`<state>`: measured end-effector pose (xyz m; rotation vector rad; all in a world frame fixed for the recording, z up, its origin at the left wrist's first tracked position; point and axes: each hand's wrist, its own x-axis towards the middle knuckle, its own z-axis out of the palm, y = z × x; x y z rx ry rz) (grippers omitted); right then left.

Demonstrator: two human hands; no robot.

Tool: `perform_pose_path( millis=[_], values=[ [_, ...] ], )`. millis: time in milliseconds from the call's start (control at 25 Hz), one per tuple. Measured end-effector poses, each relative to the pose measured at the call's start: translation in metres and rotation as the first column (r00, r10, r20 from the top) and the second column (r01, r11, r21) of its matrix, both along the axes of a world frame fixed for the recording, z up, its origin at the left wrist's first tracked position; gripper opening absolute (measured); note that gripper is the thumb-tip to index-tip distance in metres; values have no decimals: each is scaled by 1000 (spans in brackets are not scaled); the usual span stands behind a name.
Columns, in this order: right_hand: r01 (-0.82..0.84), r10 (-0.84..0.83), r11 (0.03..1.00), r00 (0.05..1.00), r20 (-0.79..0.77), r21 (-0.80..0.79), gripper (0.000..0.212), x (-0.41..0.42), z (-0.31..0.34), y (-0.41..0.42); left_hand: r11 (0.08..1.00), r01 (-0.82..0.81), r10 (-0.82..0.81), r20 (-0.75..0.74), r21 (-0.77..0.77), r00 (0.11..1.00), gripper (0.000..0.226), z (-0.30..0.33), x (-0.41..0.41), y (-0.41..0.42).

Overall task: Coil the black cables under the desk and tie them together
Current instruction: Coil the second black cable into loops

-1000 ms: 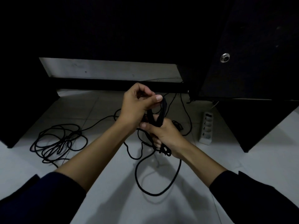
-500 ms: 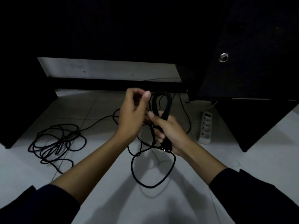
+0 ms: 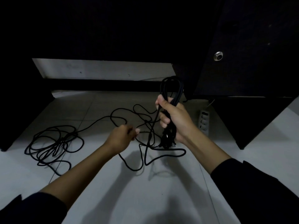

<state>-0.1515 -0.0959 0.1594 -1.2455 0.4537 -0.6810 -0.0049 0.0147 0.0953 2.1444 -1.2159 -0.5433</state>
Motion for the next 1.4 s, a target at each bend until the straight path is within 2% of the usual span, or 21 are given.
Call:
perform_pose_path(
  millis=[80, 120, 160, 200, 240, 280, 360, 440, 520, 760, 840, 960, 1040, 1120, 1240, 1320, 1400],
  values=[
    [-5, 5, 1000, 1000, -6, -19, 22, -1, 2, -2, 971, 8, -10, 8, 240, 1000, 25, -11, -1, 3],
    [-6, 5, 999, 1000, -19, -33, 23, -1, 2, -2, 946, 18, -35, 45, 324, 998, 23, -16, -3, 5],
    [-5, 3, 999, 999, -34, -52, 24, 0, 1, -2, 940, 26, -60, 88, 341, 994, 22, -20, -4, 7],
    [-1, -2, 997, 999, -47, -73, 25, 0, -1, -1, 962, 35, -69, 117, 269, 991, 22, -20, -7, 8],
    [6, -11, 996, 998, -61, -89, 26, 1, -4, -1, 990, 48, -63, 107, 130, 992, 23, -17, -11, 9],
    [16, -24, 995, 997, -78, -101, 26, 2, -6, -1, 997, 64, -63, 39, -29, 997, 26, -10, -16, 8],
    [43, -55, 993, 993, -105, -113, 26, 4, -8, 0, 958, 99, -153, -191, -270, 970, 31, 8, -29, 3],
    [66, -74, 994, 993, -86, -90, 25, 5, -8, 0, 925, 125, -265, -373, -360, 889, 27, 20, -44, -2],
    [69, -70, 997, 997, -41, -39, 23, 5, -7, -1, 910, 149, -316, -415, -387, 853, 17, 21, -54, -4],
    [78, -77, 997, 995, 60, -23, 21, 1, 0, -11, 941, 249, -326, -422, -227, 846, 15, -5, -44, 8],
    [90, -86, 994, 994, 63, -59, 22, 1, -1, -13, 939, 255, -331, -395, -233, 857, 18, -9, -42, 14],
    [92, -87, 995, 992, 91, -47, 23, 1, -2, -15, 931, 186, -285, -306, -314, 908, 21, -3, -42, 15],
    [99, -95, 994, 992, 85, -52, 23, 1, -1, -16, 917, 223, -282, -141, -332, 949, 19, 5, -37, 12],
    [118, -114, 990, 992, 53, -80, 22, 0, 1, -18, 913, 303, -319, -16, -275, 948, 19, 10, -32, 9],
    [161, -158, 985, 986, 47, -67, 22, -3, 4, -22, 935, 284, -323, -183, -211, 929, 12, 6, -30, 12],
    [178, -174, 983, 982, 67, -52, 21, -6, 8, -25, 945, 316, -326, -167, -86, 930, 9, -4, -25, 19],
    [183, -179, 981, 981, 70, -58, 20, -8, 11, -27, 931, 354, -350, -62, 88, 935, 12, -16, -17, 28]
  ],
)
